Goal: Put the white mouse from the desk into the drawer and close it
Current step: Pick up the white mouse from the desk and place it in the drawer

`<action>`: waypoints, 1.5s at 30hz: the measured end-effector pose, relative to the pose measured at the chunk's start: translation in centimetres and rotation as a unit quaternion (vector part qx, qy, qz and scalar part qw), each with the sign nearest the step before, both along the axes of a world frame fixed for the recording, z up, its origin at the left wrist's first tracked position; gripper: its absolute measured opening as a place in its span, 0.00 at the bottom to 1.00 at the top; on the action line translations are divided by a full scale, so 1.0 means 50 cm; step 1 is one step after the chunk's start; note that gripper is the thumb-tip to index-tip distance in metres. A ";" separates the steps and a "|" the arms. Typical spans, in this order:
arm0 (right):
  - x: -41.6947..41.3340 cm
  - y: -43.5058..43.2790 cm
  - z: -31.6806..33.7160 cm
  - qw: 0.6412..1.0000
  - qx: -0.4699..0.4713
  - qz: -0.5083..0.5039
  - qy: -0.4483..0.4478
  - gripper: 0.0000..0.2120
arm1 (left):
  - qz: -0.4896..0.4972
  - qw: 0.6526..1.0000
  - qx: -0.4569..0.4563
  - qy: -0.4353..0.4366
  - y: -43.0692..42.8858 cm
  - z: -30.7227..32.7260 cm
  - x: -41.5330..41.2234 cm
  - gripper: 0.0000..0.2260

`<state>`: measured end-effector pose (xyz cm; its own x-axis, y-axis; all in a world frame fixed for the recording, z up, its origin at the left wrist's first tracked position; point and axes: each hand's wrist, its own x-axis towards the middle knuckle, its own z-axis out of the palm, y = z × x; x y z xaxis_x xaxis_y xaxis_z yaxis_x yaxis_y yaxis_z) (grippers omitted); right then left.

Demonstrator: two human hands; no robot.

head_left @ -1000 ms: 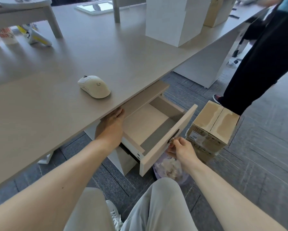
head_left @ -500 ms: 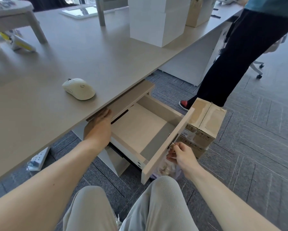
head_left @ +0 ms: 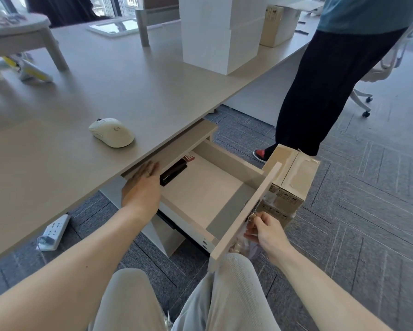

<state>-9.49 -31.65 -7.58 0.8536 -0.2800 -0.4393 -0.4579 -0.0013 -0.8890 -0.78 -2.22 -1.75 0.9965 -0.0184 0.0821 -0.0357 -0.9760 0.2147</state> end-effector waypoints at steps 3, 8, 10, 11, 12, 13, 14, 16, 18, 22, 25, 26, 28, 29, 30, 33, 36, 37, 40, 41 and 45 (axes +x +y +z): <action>-0.005 -0.009 -0.007 1.000 -0.007 0.003 0.000 0.12 | 0.003 1.000 0.002 0.001 0.000 -0.005 0.003 0.36; -0.006 -0.013 -0.009 1.000 -0.009 0.002 0.006 0.12 | 0.002 1.000 -0.001 0.003 0.001 -0.003 0.003 0.37; -0.007 -0.012 -0.006 1.000 -0.011 0.002 0.007 0.12 | 0.000 1.000 -0.002 0.005 0.001 0.000 0.003 0.38; -0.008 -0.011 -0.004 1.000 -0.013 0.001 0.005 0.12 | 0.000 1.000 -0.002 0.005 0.003 0.000 0.004 0.38; -0.009 -0.011 -0.004 1.000 -0.016 0.000 0.005 0.12 | 0.000 1.000 -0.003 0.006 0.004 -0.001 0.005 0.38; -0.009 -0.011 -0.004 1.000 -0.020 0.000 0.005 0.13 | 0.000 1.000 -0.006 0.010 0.007 -0.003 0.007 0.39; -0.009 -0.011 -0.004 1.000 -0.024 0.001 0.006 0.13 | -0.002 1.000 -0.011 0.016 0.010 -0.004 0.010 0.39; -0.010 -0.010 -0.002 1.000 -0.026 0.000 0.009 0.13 | -0.011 0.999 -0.019 0.030 0.018 -0.005 0.018 0.39; -0.009 -0.010 0.000 0.999 -0.033 0.000 0.016 0.13 | -0.019 0.999 -0.017 0.048 0.023 0.000 0.022 0.40; -0.012 -0.016 -0.005 0.999 -0.041 0.006 0.035 0.11 | -0.048 0.995 -0.029 0.081 0.025 0.003 0.013 0.39; -0.021 -0.023 0.005 0.998 -0.064 -0.003 0.029 0.13 | -0.118 0.987 -0.076 0.074 0.021 0.029 -0.014 0.34; -0.024 -0.027 0.013 0.997 -0.073 -0.007 0.021 0.14 | -0.142 0.984 -0.083 0.071 0.021 0.043 -0.024 0.31; -0.030 -0.031 0.038 0.995 -0.099 -0.010 0.007 0.16 | -0.173 0.979 -0.085 0.061 0.026 0.077 -0.045 0.25; -0.033 -0.032 0.052 0.993 -0.118 -0.008 0.000 0.16 | -0.191 0.976 -0.090 0.047 0.032 0.095 -0.054 0.23; -0.034 -0.030 0.070 0.991 -0.136 -0.005 -0.015 0.16 | -0.206 0.973 -0.099 0.025 0.041 0.112 -0.061 0.22; -0.016 -0.006 0.129 0.976 -0.190 0.003 -0.106 0.16 | -0.181 0.970 -0.148 -0.067 0.088 0.169 -0.075 0.18; 0.034 0.061 0.198 0.955 -0.223 0.040 -0.193 0.16 | -0.099 0.974 -0.151 -0.135 0.165 0.218 -0.085 0.17; 0.054 0.092 0.219 0.947 -0.232 0.063 -0.215 0.17 | -0.070 0.978 -0.138 -0.140 0.199 0.225 -0.085 0.18; 0.115 0.207 0.280 0.910 -0.277 0.168 -0.261 0.19 | 0.028 0.991 -0.114 -0.061 0.299 0.227 -0.081 0.25; 0.135 0.248 0.298 0.894 -0.288 0.207 -0.274 0.20 | 0.047 0.995 -0.084 -0.021 0.323 0.224 -0.077 0.28; 0.198 0.412 0.351 0.812 -0.342 0.348 -0.319 0.26 | 0.138 0.988 -0.024 0.067 0.373 0.217 -0.060 0.36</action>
